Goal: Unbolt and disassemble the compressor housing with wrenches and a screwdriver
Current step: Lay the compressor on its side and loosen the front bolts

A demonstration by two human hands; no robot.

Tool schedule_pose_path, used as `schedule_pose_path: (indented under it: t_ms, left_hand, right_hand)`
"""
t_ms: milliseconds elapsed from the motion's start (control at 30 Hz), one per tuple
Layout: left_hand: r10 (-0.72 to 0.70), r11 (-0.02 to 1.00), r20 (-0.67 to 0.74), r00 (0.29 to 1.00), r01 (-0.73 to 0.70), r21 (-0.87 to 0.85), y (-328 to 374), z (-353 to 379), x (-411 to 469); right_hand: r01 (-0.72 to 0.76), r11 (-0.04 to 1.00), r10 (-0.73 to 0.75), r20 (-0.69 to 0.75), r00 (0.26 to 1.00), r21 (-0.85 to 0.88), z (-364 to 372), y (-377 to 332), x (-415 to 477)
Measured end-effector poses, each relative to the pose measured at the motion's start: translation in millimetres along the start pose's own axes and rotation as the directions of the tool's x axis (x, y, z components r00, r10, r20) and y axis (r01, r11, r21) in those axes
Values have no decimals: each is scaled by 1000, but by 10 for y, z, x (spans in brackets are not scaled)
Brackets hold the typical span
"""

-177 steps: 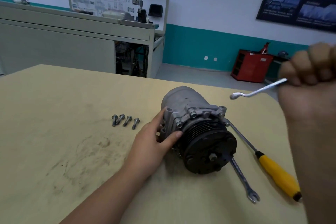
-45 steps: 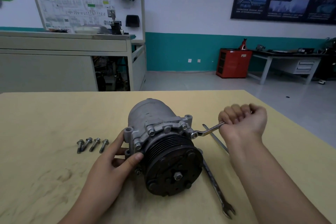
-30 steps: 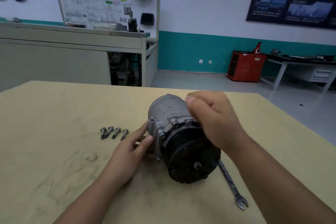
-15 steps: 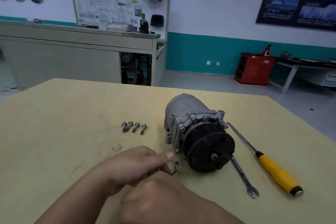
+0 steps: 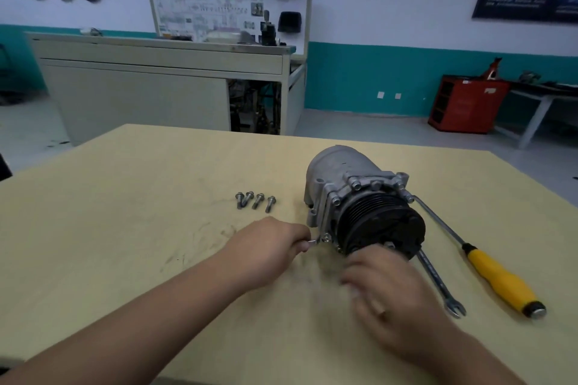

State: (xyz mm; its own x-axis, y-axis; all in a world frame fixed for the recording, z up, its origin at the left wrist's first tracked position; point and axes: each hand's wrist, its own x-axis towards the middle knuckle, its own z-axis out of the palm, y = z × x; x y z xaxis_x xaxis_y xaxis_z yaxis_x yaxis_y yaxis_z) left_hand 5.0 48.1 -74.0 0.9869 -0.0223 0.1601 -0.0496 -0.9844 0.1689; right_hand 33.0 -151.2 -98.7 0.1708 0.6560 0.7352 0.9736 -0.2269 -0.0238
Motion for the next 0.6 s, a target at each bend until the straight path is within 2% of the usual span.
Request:
schedule_pose_path:
  t_ms: [67, 133, 200, 233, 267, 367, 433, 500, 600]
  left_hand:
    - [14, 999, -16, 1000, -14, 37, -3, 75, 19]
    - [21, 998, -42, 999, -19, 63, -16, 138, 45]
    - [1, 997, -70, 998, 5, 80, -23, 166, 63]
    - [-18, 996, -78, 997, 24, 84, -25, 175, 68]
    - [-30, 995, -85, 996, 38, 91, -27, 188, 67]
    - [-42, 991, -116, 992, 55, 119, -14, 225, 43]
    - [-59, 992, -125, 990, 72, 102, 0, 242, 29]
    - [-95, 995, -111, 989, 98, 22, 13, 267, 11]
    - [-153, 972, -52, 987, 140, -186, 33, 334, -20]
  right_hand:
    - [-226, 971, 202, -237, 950, -79, -222, 302, -149]
    - [-440, 897, 403, -331, 853, -39, -310, 510, -273]
    - [-616, 776, 619, -341, 707, 133, -306, 586, -312]
    - [-663, 718, 691, -328, 644, 210, -295, 618, -335]
    - [-682, 687, 723, -322, 611, 250, -282, 624, -348]
    - [-694, 666, 746, -248, 618, 273, -243, 611, -336]
    - [-691, 652, 746, -102, 658, 313, -223, 593, -319]
    - [-691, 628, 729, 42, 684, 357, -208, 579, -326]
    - [-683, 619, 718, 73, 693, 388, -212, 570, -337]
